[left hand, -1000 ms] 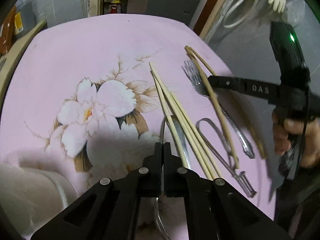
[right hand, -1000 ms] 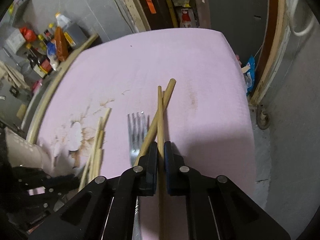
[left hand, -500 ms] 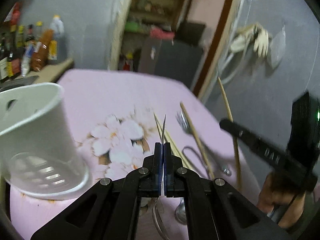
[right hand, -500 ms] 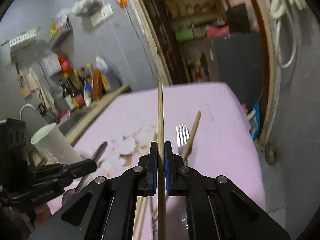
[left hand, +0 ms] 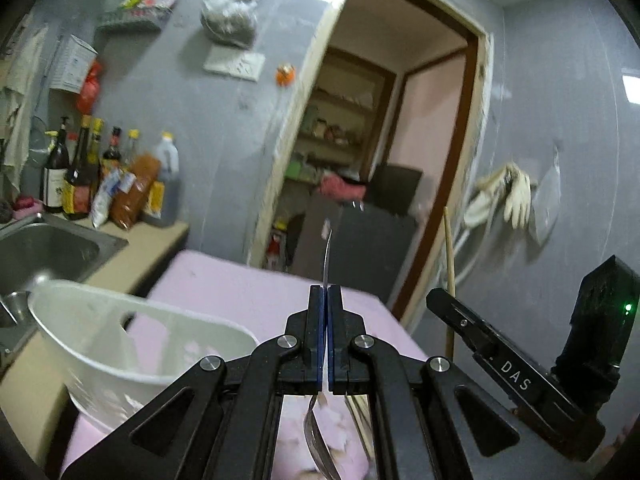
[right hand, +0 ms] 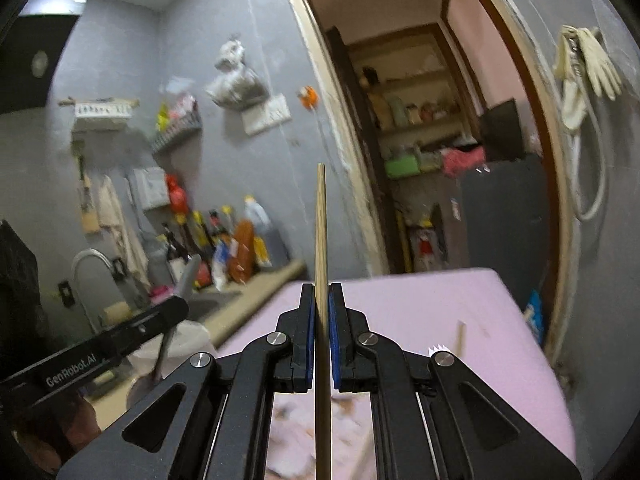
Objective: Organize utensils
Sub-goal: 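Lift the spoon with the left tool while the right tool lifts the chopstick toward the basket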
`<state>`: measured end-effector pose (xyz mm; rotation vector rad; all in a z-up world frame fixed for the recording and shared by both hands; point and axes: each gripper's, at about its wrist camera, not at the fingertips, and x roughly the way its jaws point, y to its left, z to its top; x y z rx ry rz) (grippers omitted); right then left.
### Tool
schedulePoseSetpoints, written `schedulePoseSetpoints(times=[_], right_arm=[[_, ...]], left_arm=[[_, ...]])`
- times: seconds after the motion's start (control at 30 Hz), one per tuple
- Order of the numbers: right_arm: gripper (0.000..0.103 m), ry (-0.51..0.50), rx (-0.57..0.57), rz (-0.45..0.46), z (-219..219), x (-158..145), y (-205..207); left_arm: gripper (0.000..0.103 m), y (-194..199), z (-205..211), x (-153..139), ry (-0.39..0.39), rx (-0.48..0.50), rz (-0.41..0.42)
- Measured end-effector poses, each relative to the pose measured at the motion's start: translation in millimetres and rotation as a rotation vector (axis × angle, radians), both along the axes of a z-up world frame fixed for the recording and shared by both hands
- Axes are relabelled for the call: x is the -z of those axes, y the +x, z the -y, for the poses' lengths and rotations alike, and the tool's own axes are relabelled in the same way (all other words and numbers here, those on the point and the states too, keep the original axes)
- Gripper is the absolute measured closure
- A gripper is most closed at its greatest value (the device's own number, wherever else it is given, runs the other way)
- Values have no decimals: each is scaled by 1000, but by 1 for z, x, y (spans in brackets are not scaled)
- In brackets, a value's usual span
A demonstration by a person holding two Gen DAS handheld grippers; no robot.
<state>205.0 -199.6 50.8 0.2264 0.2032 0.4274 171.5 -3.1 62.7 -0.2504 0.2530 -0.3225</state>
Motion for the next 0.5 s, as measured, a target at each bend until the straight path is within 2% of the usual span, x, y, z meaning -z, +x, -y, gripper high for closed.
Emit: schedulePoseSetpoints(times=[0.17,0.3,0.5], right_arm=[[99,86,-81,71,-35,-31,19],[99,155,-128,114,-62,-49,32],[99,178,-99,208,-100,-61,43]], left_arm=[[103,7,-46,-29,-38,-91,59],[103,14,-88,-37,-73,-177,85],[103,26,-145,-41,-110,-280,102]])
